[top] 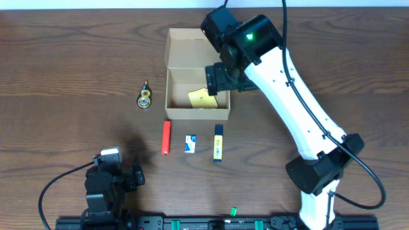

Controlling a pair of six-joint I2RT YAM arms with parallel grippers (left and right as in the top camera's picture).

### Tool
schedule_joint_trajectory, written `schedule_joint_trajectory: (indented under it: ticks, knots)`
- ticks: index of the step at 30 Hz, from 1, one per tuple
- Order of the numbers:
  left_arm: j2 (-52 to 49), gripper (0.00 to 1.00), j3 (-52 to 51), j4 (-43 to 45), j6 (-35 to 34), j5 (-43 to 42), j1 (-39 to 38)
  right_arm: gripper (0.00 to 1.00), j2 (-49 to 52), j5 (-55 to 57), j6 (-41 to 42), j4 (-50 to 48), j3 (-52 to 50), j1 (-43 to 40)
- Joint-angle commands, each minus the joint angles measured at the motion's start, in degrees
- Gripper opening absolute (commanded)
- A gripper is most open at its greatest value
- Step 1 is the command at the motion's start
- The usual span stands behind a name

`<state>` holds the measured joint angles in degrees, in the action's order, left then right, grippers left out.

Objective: Pack container
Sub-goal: 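Move the right gripper to the yellow highlighter and grasp it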

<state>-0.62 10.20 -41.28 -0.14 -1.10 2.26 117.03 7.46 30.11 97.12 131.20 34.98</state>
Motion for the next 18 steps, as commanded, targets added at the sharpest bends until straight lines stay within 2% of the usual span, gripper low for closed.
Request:
schedule_joint_trajectory:
  ticks: [1, 4, 7, 12, 15, 18]
  knots:
    - [0.37, 0.95, -0.98, -0.26, 0.37, 0.2, 0.31, 0.96, -2.45, 3.48, 2.03, 0.17, -1.64, 2.89]
    - [0.37, 0.95, -1.01, -0.26, 0.37, 0.2, 0.31, 0.97, -4.79, 6.51, 1.9, -0.2, -7.17, 5.35]
    - [0.37, 0.96, -1.01, -0.26, 0.37, 0.2, 0.31, 0.97, -10.08, 7.1, -0.44, -3.96, -16.94, 6.38]
    - [0.37, 0.95, -1.01, -0.24, 0.37, 0.2, 0.31, 0.99, -26.86, 4.83, -2.14, -15.5, -39.89, 5.09]
    - [0.37, 0.95, -1.01, -0.26, 0.37, 0.2, 0.31, 0.99, -40.37, -0.76, -2.05, -24.02, -54.97, 3.87]
    - [0.37, 0.95, -1.01, -0.24, 0.37, 0.2, 0.31, 0.99, -52.52, -4.81, 2.99, -33.53, -70.18, 4.42]
